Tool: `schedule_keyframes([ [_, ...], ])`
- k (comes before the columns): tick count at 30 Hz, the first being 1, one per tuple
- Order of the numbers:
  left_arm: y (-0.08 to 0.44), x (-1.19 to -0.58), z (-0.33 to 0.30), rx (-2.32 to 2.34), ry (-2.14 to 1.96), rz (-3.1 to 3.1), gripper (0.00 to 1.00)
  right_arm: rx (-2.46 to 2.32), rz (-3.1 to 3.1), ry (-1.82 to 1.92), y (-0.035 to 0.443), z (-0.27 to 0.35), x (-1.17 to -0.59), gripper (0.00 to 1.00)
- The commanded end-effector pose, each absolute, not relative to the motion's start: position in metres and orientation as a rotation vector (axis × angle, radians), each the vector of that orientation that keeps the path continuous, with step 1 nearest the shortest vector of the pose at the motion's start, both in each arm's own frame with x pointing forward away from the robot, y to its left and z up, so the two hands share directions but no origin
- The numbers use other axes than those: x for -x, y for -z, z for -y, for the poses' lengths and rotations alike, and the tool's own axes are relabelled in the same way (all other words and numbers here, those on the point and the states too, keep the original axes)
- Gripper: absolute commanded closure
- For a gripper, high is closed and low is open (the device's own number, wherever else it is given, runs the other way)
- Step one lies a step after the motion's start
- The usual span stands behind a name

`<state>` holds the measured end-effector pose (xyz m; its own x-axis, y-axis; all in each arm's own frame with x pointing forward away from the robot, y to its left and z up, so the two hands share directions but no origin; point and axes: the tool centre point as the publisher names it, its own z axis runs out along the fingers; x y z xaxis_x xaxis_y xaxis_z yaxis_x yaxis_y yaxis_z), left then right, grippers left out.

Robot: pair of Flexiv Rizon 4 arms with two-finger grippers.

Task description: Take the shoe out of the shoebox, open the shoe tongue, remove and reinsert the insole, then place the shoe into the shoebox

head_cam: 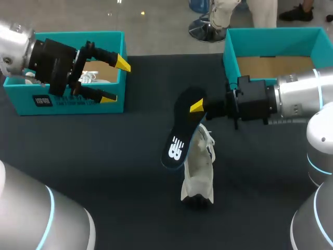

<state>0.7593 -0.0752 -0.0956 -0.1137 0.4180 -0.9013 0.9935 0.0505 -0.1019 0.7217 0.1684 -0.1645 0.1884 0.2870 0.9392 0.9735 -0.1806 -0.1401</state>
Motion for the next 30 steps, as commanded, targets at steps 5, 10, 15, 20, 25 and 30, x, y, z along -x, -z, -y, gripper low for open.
schedule_keyframes([
  [5,0.098,-0.756,0.074,-1.423,1.043,-1.604,0.00,1.630,1.220,1.033,0.165,-0.171,-0.723,1.00],
  [10,0.098,-0.756,0.074,-1.423,1.043,-1.604,0.00,1.630,1.220,1.033,0.165,-0.171,-0.723,1.00],
  [15,0.098,-0.756,0.074,-1.423,1.043,-1.604,0.00,1.630,1.220,1.033,0.165,-0.171,-0.723,1.00],
  [20,0.098,-0.756,0.074,-1.423,1.043,-1.604,0.00,1.630,1.220,1.033,0.165,-0.171,-0.723,1.00],
  [25,0.100,-0.750,0.070,-1.435,0.951,-1.469,0.00,1.630,1.220,1.033,0.165,-0.171,-0.723,1.00],
  [30,0.102,-0.743,0.064,-1.422,0.893,-1.287,0.00,1.630,1.220,1.033,0.165,-0.171,-0.723,1.00],
])
